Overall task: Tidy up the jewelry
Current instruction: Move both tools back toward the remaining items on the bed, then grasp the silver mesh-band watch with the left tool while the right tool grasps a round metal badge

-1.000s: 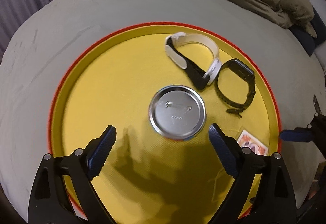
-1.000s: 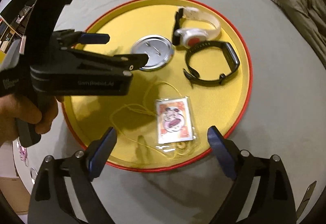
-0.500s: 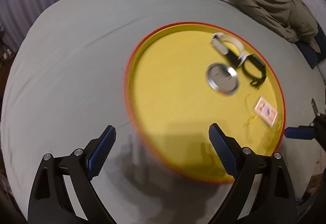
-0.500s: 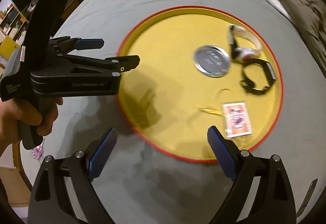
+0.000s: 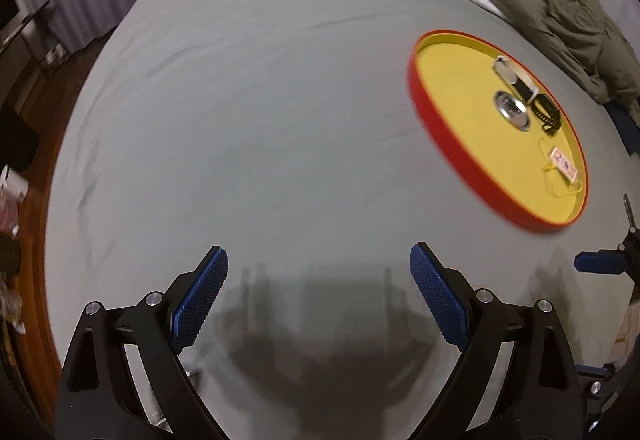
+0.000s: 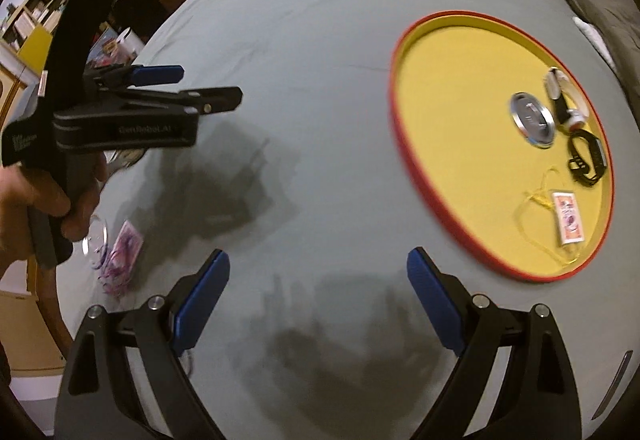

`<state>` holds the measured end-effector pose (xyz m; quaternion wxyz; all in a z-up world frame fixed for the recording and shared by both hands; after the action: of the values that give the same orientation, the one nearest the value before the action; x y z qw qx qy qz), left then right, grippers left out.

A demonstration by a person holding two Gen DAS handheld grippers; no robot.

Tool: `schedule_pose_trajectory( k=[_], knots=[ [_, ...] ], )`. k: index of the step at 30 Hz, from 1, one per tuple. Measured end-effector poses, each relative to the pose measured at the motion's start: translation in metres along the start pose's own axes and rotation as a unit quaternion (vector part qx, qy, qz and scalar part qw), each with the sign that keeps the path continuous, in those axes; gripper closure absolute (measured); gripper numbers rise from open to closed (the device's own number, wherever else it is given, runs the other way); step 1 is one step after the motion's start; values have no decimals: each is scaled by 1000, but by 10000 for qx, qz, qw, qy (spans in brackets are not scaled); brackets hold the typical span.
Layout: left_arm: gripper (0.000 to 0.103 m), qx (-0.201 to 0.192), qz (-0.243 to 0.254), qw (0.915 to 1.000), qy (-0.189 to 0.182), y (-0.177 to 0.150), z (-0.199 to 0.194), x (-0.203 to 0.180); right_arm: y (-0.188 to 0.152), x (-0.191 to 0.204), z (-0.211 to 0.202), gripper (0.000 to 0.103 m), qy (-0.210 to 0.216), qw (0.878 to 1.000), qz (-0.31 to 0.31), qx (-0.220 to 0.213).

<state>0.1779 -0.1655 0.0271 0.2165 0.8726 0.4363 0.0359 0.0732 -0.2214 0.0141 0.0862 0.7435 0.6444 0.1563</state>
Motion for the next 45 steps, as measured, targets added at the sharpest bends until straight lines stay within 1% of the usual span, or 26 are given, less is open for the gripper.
schedule_pose_trajectory(
  k=[5,10,14,22,28,30,34,39,43,45],
  knots=[
    [13,38,-196,9998,93,-23,-11,39,-5,31,10,17,51,9998,-113,151],
    [13,57,-285,9994,182,-42,-20,67,-10,56,19,17,122,9994,-171,282],
    [13,106,-404,9989,227,-56,-23,86,-16,74,24,17,191,9989,-206,387],
    [13,161,-479,9983,298,-73,-24,112,-32,109,32,17,408,9966,-234,675],
    [13,229,-530,9978,321,-83,-23,123,-37,128,37,17,597,9942,-318,838],
    [13,276,-554,9975,333,-86,-20,128,-42,135,35,17,657,9929,-398,904],
    [13,340,-577,9973,286,-90,-15,131,-50,153,43,17,711,9900,-609,1060],
    [10,378,-303,9983,312,-94,-11,128,-66,171,60,17,615,9876,-731,1249],
    [10,359,-22,9985,406,-96,-7,123,-70,178,67,13,500,9878,-807,1233],
    [10,344,102,9983,450,-96,-6,121,-72,182,70,14,437,9883,-828,1208]
  ],
)
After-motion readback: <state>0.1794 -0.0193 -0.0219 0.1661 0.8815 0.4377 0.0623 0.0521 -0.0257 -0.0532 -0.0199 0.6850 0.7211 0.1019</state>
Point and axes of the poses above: each gripper's, at about its wrist camera, not at the fingertips, and z roughly the way its jaws point, x to its left, y to its top, the point moved 4 cm from there along z, roughly the way its jaws point, and after that the axes turned 11 degrees about -z, right-handed, at the moved point
